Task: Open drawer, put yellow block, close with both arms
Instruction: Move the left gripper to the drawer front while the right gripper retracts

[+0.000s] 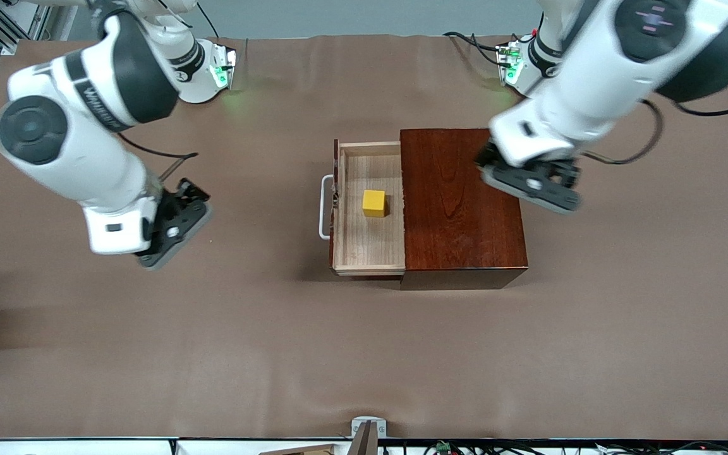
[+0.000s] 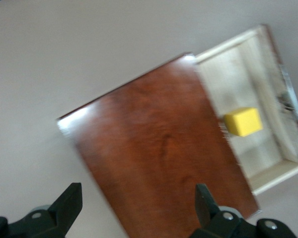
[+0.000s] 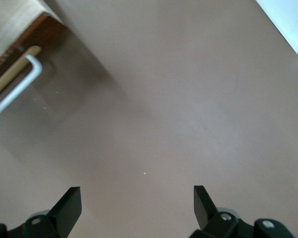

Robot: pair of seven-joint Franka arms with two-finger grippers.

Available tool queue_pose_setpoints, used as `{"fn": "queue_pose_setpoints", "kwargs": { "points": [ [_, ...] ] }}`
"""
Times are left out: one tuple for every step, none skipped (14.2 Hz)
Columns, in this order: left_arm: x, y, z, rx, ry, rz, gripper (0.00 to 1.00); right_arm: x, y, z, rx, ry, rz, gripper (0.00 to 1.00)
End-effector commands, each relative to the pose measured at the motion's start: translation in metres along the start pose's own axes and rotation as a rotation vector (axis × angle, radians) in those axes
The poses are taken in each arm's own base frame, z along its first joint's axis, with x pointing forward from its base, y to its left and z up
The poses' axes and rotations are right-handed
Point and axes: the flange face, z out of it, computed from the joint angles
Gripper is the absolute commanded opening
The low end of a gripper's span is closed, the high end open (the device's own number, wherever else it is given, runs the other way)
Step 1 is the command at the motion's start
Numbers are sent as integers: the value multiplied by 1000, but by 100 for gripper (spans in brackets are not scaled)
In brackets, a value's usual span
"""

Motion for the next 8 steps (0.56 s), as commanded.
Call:
{"fn": "queue_pose_setpoints", "kwargs": {
  "points": [
    [19,83,18,-38,-1,147,100,-22,22,-6,17,7,55,100],
    [26,123,29,-42,12,212,100,-31,25,-17,11,9,65,100],
    [33,153,41,-43,23,266,100,-35,23,-24,3,7,70,100],
    [39,175,59,-58,27,320,100,-43,23,-36,-15,4,83,100],
    [44,195,78,-73,31,385,100,-51,28,-39,-30,-13,104,100],
    [46,210,88,-81,53,469,100,-57,29,-41,-32,-36,117,100],
    [46,226,101,-84,62,554,100,-66,32,-45,-28,-48,133,100],
    [47,238,114,-91,70,608,100,-71,33,-52,-35,-44,149,100]
  ]
}}
